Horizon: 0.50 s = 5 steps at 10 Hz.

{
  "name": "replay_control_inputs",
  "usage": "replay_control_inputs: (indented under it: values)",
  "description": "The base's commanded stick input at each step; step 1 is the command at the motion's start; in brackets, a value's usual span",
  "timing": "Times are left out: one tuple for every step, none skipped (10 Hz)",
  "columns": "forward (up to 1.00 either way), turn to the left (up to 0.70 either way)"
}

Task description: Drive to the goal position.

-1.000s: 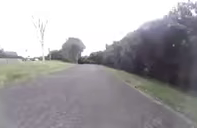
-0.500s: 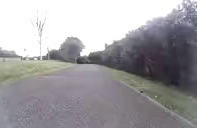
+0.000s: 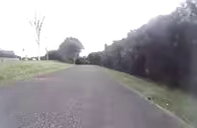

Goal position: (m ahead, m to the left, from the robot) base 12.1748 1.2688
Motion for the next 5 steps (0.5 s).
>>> replay_control_inputs:
  values:
    - [0.70, 0.00]
    - [0.70, 0.00]
    - [0.70, 0.00]
    - [0.70, 0.00]
    - [0.70, 0.00]
